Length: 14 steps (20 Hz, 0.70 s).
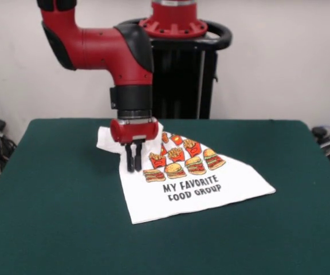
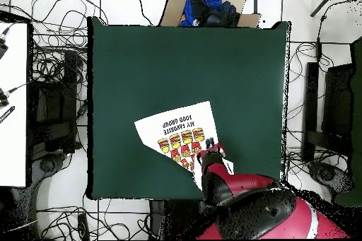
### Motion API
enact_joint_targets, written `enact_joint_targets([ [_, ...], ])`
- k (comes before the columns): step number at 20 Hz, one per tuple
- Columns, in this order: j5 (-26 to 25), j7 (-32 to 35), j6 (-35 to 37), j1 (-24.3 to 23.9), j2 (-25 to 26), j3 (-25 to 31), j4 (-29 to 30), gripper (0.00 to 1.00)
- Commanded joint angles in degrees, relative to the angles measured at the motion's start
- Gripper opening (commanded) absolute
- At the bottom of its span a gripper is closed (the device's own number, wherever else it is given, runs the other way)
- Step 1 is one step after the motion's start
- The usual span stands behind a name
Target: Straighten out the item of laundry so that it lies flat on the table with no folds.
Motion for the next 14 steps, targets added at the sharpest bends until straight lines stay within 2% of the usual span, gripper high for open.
enact_joint_targets([
  [1,-0.03,7.99,7.87,1.06,0.78,1.67,-5.88,0.0],
  [6,0.75,8.28,8.25,1.06,-1.75,0.55,-4.54,0.0],
  [9,-0.54,7.89,9.28,-0.23,-2.69,1.04,-4.38,0.0],
  [14,-0.62,7.7,9.77,-0.62,-2.6,0.86,-4.99,0.0],
])
